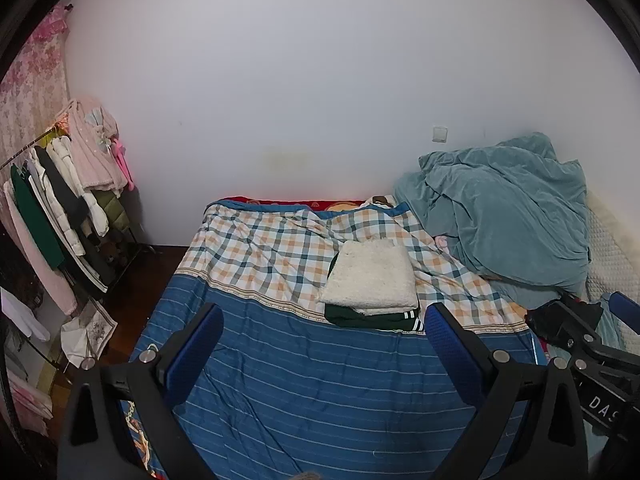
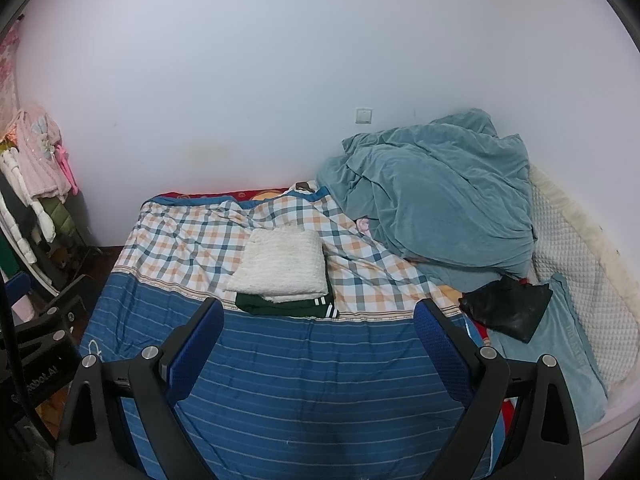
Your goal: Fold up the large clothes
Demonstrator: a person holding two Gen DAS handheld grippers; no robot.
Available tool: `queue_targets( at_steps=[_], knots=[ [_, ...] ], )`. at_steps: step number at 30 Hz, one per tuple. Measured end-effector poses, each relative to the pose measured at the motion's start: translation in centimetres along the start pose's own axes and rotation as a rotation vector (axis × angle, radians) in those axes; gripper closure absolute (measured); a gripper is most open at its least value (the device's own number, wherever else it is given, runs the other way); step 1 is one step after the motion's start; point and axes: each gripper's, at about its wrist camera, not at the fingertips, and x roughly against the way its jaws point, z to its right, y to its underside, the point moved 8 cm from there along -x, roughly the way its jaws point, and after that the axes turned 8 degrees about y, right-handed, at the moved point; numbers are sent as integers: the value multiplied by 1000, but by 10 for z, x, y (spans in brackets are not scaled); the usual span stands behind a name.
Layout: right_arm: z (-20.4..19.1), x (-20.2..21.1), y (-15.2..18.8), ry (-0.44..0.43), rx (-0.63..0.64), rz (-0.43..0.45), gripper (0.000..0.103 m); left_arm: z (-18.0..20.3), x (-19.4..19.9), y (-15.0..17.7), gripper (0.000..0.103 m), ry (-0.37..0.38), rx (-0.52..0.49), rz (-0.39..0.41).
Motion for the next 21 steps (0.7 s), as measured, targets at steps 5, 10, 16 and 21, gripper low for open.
queue_targets(
  at_steps=[5,10,16,21],
  knots=[
    [0,-1,-1,-3,0,0,6,1,0,0,0,1,1,-1],
    [0,-1,-1,-3,0,1,6,1,0,0,0,2,0,-1],
    [-1,-2,-1,-3,-1,1,6,1,0,1,0,3,-1,-3],
    [-2,-3,-2,-5,2,-1,6,-5,3,-1,0,3,2,0]
  ],
)
